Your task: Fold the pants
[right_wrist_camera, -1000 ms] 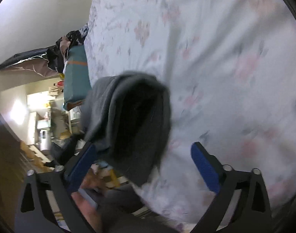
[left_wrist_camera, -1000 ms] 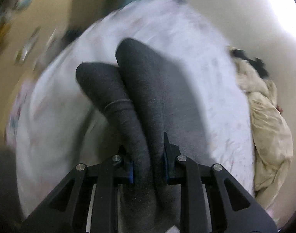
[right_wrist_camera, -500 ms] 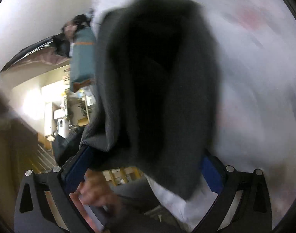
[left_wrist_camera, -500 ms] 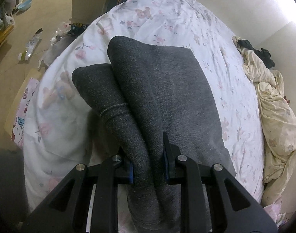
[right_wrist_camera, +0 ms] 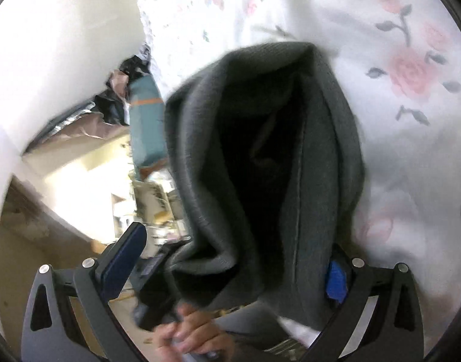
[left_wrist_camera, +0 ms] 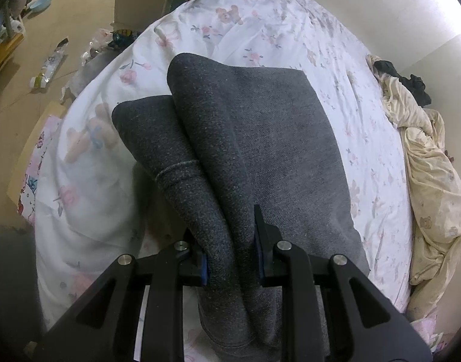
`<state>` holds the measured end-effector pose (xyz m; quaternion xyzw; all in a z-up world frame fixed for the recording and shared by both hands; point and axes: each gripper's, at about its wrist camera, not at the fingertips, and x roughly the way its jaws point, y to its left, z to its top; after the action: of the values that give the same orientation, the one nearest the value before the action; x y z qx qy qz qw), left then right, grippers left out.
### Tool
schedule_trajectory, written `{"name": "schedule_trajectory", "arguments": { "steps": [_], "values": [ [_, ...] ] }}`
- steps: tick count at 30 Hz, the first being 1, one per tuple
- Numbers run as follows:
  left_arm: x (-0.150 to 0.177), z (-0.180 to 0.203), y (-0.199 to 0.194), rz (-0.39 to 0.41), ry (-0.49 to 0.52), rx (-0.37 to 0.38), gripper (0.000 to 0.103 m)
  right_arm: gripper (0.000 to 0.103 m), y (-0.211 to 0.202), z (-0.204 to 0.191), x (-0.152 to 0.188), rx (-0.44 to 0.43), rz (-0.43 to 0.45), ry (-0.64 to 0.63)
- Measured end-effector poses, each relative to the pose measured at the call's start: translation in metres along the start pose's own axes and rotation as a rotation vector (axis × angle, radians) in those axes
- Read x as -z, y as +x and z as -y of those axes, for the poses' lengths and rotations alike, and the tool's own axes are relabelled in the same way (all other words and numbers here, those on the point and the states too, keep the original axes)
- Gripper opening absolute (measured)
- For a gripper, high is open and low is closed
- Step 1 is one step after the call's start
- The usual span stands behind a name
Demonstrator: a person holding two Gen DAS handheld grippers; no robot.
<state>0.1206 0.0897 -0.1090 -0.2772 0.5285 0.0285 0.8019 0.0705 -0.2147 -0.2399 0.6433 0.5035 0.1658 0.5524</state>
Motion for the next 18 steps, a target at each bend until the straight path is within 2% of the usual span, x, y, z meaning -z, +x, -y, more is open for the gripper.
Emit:
{"name": "schedule_trajectory", "arguments": {
  "steps": [3,4,5,6,8,9,13,18],
  "values": [
    [0.0,0.0,0.0,-0.003,-0.008,-0.003,0.019,0.103,0.013,-0.005,0.001,0.083,-0.007,-0.07],
    [0.0,-0.001,0.0,-0.006,-0.013,-0.002,0.019,0.103,0.016,-0.013,0.006,0.126,-0.005,-0.132],
    [-0.001,-0.002,0.0,-0.009,-0.016,0.0,0.019,0.091,0.016,-0.018,0.008,0.159,0.008,-0.169],
    [-0.001,-0.002,0.0,-0.011,-0.018,0.003,0.019,0.065,0.015,-0.023,0.01,0.185,0.024,-0.216],
    [-0.001,-0.003,-0.001,-0.024,-0.03,0.025,0.019,0.04,0.009,-0.036,0.014,0.204,0.058,-0.311],
    [-0.001,-0.003,-0.004,-0.015,-0.03,0.052,0.019,0.033,0.005,-0.044,0.015,0.207,0.069,-0.349],
    [-0.002,0.024,-0.034,0.041,0.037,0.159,0.018,0.028,-0.023,-0.082,0.016,0.185,0.127,-0.439],
    [-0.009,0.061,-0.074,0.139,-0.013,0.292,0.018,0.027,-0.058,-0.154,0.002,0.127,0.135,-0.608]
  ]
}}
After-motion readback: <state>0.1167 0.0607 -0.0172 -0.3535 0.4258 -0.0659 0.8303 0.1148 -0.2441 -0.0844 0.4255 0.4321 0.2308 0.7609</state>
